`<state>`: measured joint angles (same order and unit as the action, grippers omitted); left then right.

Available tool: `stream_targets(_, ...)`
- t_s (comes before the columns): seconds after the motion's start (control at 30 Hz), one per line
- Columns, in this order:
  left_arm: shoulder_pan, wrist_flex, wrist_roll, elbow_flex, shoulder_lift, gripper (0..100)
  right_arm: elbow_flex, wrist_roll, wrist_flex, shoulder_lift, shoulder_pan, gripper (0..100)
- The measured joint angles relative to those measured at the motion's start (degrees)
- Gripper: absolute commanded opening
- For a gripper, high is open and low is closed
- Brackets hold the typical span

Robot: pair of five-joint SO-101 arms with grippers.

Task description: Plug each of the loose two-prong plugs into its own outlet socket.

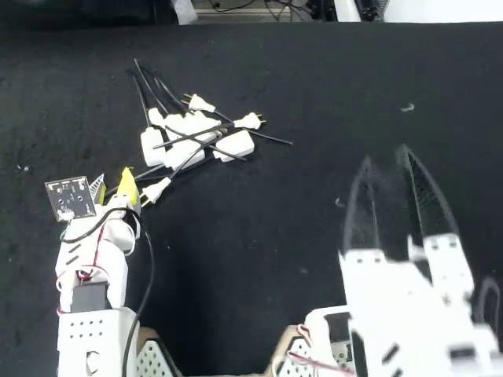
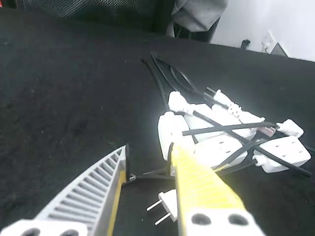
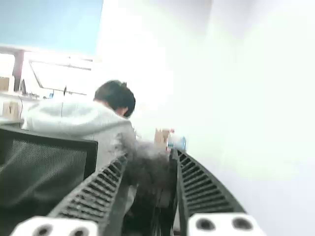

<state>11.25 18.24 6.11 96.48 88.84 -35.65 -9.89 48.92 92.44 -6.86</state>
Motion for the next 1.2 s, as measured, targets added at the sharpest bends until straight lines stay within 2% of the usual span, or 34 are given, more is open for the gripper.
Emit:
stream_targets(0.1, 0.0, 0.0, 0.0, 0.0, -0.1, 15, 0.8, 0.4, 1.6, -10.6, -0.1, 11.6)
stream_targets(0.27, 0.0, 1.1, -1.4, 0.0, -0.1, 15, -3.6, 0.4, 1.4, -31.9, -5.2, 11.6)
stream_targets(0.37, 0.0, 1.3, -3.0, 0.0, -0.1, 15, -10.8, 0.4, -5.5, -42.4, -8.4, 11.6)
stream_targets(0.6, 0.0, 1.3, -3.0, 0.0, -0.1, 15, -28.7, 0.4, -31.1, -57.4, -10.8, 11.6)
stream_targets(0.73, 0.0, 6.9, -3.0, -3.1, -0.3, 15, -33.1, 0.4, -36.4, -59.7, -15.2, 11.6)
stream_targets(0.87, 0.4, 15.7, -3.2, -15.5, -1.4, 15, -33.2, 0.4, -37.5, -60.0, -16.7, 11.6)
stream_targets(1.03, 0.4, 20.1, -3.8, -31.6, -14.9, 15, -33.2, 0.4, -37.5, -61.5, -16.7, 11.7)
stream_targets(1.2, -1.1, 20.7, -4.4, -46.8, -42.8, 15, -33.2, 0.4, -37.5, -61.5, -17.0, 11.7)
